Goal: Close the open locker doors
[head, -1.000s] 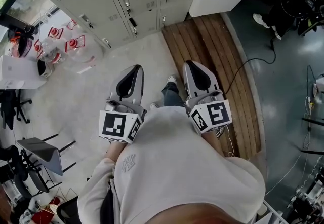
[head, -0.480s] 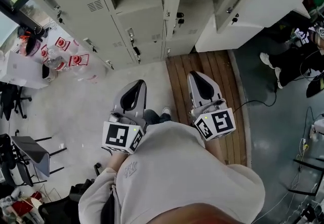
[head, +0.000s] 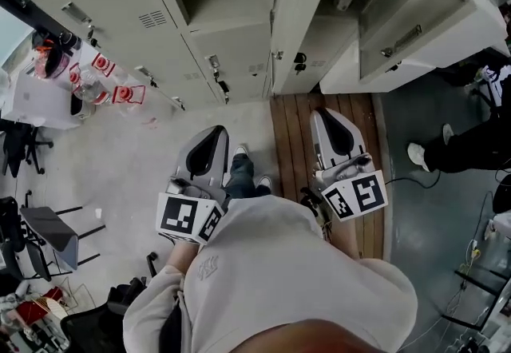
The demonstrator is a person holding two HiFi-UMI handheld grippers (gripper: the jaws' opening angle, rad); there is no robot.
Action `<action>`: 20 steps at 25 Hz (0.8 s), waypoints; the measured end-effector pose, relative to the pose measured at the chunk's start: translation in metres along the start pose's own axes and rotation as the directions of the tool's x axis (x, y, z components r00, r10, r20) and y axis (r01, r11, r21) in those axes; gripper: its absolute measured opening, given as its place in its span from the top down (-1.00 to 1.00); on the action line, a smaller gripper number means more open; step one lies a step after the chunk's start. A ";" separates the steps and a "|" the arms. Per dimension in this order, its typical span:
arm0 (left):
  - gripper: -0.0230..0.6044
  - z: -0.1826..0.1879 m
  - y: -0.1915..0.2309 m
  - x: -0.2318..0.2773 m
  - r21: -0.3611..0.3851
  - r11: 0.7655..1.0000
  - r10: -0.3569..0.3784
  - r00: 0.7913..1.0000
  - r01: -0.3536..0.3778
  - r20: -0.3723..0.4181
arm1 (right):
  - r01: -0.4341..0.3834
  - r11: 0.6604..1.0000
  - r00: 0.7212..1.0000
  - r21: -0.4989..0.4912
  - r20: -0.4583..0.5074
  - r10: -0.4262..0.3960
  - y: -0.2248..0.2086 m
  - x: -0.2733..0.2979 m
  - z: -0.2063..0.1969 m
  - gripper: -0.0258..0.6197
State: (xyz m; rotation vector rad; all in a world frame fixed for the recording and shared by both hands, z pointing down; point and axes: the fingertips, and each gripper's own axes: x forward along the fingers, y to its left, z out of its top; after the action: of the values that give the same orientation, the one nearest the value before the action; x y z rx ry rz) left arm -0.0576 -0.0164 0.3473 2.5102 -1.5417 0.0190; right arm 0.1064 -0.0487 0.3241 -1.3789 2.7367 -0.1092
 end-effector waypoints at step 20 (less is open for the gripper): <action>0.93 0.060 0.106 0.078 0.054 0.994 -0.095 0.994 0.092 0.062 | -0.357 0.931 0.912 0.081 0.245 0.328 0.002 0.110 0.082 0.63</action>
State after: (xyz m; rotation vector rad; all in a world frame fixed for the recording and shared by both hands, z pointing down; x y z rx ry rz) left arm -0.1215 -0.1421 0.3138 2.6450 -1.4630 -0.0370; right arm 0.0474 -0.1388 0.2385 -0.8044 2.6738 -0.0915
